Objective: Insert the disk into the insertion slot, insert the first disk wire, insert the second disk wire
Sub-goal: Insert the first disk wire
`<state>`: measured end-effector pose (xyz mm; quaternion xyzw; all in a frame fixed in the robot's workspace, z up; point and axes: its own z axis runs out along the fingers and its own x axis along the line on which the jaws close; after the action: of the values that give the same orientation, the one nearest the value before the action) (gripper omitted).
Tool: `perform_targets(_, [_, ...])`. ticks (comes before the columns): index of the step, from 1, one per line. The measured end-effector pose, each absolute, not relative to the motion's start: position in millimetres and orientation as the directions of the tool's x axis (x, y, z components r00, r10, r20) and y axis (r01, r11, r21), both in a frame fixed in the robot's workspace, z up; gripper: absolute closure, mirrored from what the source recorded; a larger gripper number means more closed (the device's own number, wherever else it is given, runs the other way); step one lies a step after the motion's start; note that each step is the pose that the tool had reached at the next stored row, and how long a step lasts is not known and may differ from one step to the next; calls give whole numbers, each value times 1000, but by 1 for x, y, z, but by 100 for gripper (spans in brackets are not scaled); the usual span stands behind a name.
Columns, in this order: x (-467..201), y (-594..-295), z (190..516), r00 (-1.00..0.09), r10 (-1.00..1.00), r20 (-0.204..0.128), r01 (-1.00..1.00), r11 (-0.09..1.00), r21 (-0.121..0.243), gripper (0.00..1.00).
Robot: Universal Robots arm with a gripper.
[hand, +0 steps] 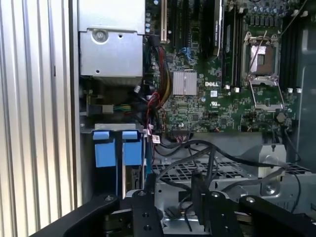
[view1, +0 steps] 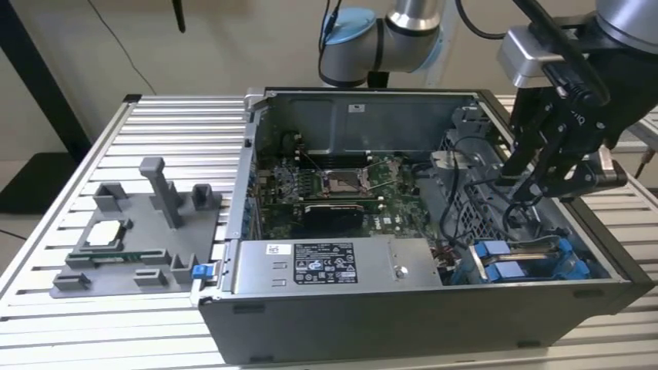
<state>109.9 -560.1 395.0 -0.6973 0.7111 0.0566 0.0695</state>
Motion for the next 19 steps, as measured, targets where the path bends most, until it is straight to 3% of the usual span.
perform_targets(9, [120,-546,389,-18,-980,-200,-1000,21,-15,0])
perform_targets(15, [120,-544,388,-41,-979,-199,-999,38,18,0])
perform_targets(16, [120,-544,388,-46,-979,-199,-999,43,21,100])
perform_targets(19, [120,-544,387,-54,-976,-209,-998,51,21,100])
